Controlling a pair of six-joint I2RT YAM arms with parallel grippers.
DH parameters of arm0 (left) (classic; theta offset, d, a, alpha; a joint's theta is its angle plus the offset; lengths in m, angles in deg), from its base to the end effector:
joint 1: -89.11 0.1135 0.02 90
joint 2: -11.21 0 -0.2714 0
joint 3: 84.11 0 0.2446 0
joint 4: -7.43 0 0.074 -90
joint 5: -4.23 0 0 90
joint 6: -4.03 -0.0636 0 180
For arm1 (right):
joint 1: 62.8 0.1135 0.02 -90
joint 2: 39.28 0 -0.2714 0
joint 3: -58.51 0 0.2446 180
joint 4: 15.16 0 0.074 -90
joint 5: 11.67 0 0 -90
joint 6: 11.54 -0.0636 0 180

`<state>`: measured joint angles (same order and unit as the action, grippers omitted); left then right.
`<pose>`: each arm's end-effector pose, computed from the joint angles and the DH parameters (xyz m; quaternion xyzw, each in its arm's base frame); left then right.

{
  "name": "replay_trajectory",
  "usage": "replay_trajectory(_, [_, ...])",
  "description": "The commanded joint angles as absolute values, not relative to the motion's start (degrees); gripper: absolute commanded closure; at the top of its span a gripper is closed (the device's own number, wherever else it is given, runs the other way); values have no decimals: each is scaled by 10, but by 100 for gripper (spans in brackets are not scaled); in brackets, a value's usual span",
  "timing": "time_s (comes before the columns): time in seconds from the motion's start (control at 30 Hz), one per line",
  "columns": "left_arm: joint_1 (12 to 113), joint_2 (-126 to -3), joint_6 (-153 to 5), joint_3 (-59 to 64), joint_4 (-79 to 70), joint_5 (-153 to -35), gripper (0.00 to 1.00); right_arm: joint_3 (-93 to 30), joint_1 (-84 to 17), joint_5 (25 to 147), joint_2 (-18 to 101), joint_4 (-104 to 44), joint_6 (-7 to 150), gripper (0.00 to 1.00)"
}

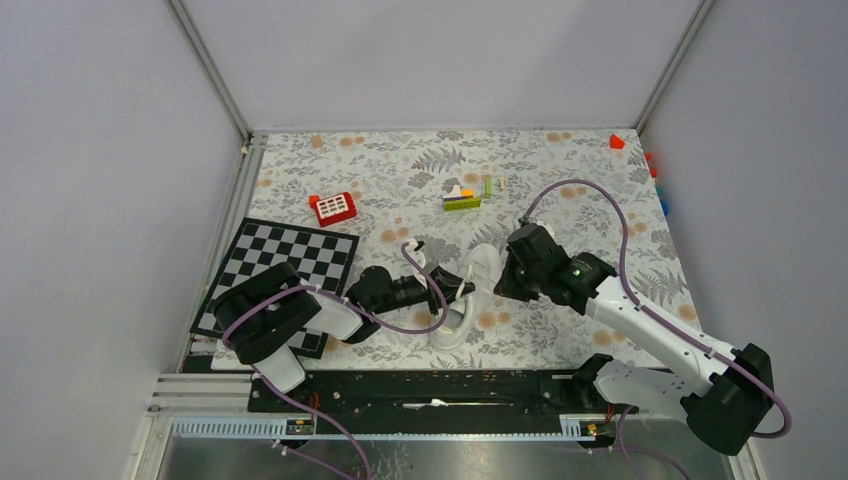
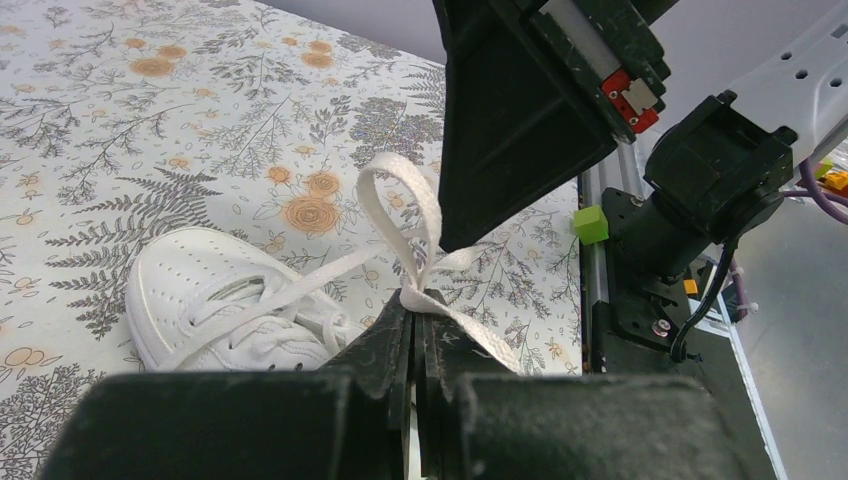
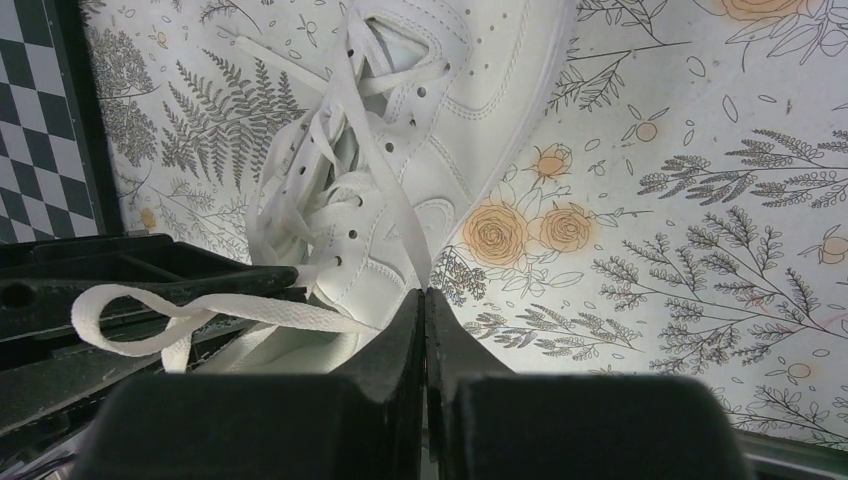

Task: Tie the shoes
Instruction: Wrap the shoelace around the shoelace.

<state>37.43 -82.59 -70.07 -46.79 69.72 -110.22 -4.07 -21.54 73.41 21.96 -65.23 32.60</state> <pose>0.1680 -0.2550 0.1937 0.3508 0.5752 -0.5213 0.5238 0.1724 0.1440 0.2539 0.0526 0.9336 0.2135 0.2828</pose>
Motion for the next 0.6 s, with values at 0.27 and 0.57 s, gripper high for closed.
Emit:
replay_trajectory(0.27, [377,-829,-692,-457,754,-1069,100,-63,-193,777,208,-694,324,100])
replay_trajectory(0.57, [377,-832,-687,-456,754,-1072,100,-64,-171,828,217,-659,313,76])
